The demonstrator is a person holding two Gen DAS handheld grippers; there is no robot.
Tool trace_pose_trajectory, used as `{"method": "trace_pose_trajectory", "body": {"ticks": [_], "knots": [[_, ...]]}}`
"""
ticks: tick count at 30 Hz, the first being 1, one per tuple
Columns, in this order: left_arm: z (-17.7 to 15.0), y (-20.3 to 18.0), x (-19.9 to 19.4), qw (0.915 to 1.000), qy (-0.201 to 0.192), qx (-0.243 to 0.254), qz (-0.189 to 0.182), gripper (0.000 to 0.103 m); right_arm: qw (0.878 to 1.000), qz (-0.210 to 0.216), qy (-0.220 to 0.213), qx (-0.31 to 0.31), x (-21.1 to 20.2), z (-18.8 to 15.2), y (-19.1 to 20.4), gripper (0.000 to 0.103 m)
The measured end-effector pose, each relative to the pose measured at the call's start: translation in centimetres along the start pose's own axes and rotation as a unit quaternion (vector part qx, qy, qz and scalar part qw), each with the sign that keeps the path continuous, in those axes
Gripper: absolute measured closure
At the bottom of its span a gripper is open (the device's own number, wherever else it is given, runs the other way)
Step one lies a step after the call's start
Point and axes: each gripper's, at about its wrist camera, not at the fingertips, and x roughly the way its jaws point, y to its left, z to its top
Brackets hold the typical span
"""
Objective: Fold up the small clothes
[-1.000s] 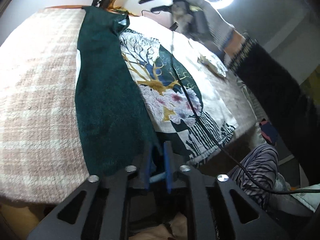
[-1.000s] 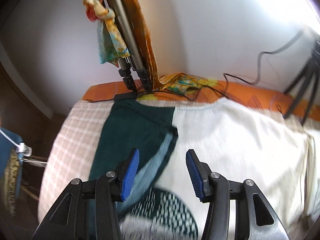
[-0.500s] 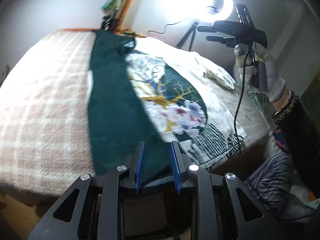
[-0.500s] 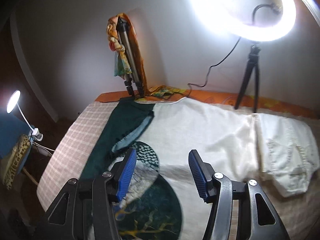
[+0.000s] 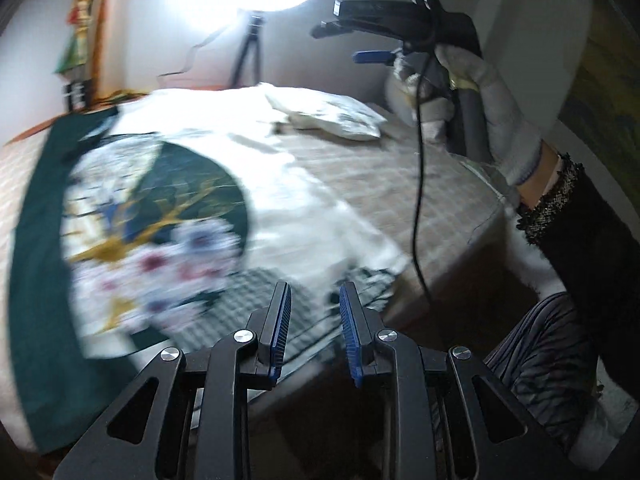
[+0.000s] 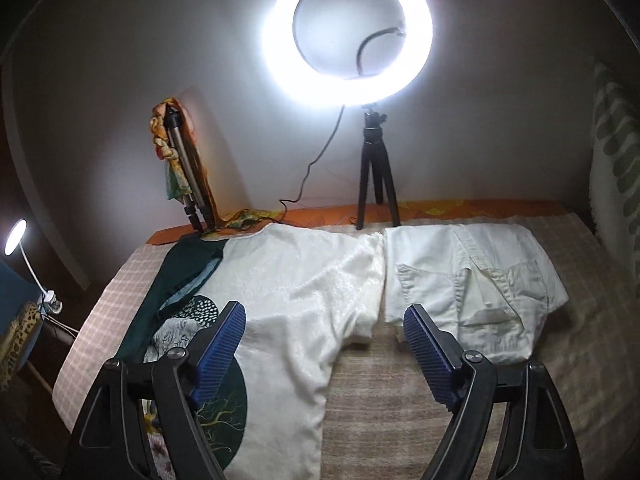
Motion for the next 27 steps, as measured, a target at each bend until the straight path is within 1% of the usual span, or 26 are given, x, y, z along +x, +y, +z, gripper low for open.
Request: {"method": "trace_pose_trajectory", "body": {"ticks": [3, 5, 6, 9, 12, 15, 19, 20, 22, 24, 25, 26, 27], "knots": [[0.2, -2.3, 2.0, 0.9996, 0.011, 0.015, -0.019, 0.077, 0.998, 0.028, 0.009, 0.048, -0.5, -0.2, -3.8, 0.017], [0.3, -4.0, 3.4, 0.9988, 0.022, 0.033, -0.028, 0.067, 0.995, 0.046, 0.012, 0.084, -0.7, -0.6, -6.5, 0.017], [0.3, -4.7, 4.0, 0.9982, 0.026, 0.043, -0.031, 0.066, 0.994, 0.051, 0.012, 0.099, -0.8, -0.9, -7.8, 0.018], [0.3, -6.6, 5.4, 0.9961, 0.029, 0.081, -0.018, 0.066, 0.99, 0.05, 0.014, 0.131, -1.2, -1.7, -10.7, 0.02], [0.6, -7.0, 6.8, 0.9954, 0.029, 0.091, -0.005, 0.066, 0.986, 0.056, 0.021, 0.157, -0.8, -2.4, -12.5, 0.026], [0.6, -7.0, 8.3, 0.995, 0.04, 0.092, 0.002, 0.066, 0.982, 0.065, 0.029, 0.173, -0.2, -3.1, -13.3, 0.03], [0.2, -7.5, 9.5, 0.9931, 0.056, 0.102, 0.018, 0.066, 0.98, 0.079, 0.053, 0.175, 1.5, -3.7, -12.9, 0.037], [0.1, -7.4, 9.5, 0.9935, 0.051, 0.1, 0.02, 0.066, 0.979, 0.087, 0.061, 0.176, 2.2, -3.7, -12.5, 0.038], [0.3, -7.5, 9.7, 0.994, 0.05, 0.095, 0.02, 0.066, 0.974, 0.106, 0.079, 0.183, 3.7, -3.9, -11.9, 0.043], [0.5, -7.3, 9.7, 0.9946, 0.047, 0.09, 0.022, 0.066, 0.967, 0.122, 0.102, 0.198, 5.7, -4.1, -11.4, 0.045], [0.6, -7.1, 9.8, 0.995, 0.046, 0.086, 0.023, 0.068, 0.965, 0.125, 0.111, 0.202, 6.5, -4.2, -11.1, 0.046], [0.7, -6.9, 9.9, 0.9955, 0.043, 0.081, 0.022, 0.078, 0.963, 0.127, 0.122, 0.205, 7.6, -4.3, -10.7, 0.046], [0.8, -6.6, 9.9, 0.996, 0.04, 0.078, 0.021, 0.084, 0.961, 0.127, 0.129, 0.207, 8.4, -4.4, -10.3, 0.047]]}}
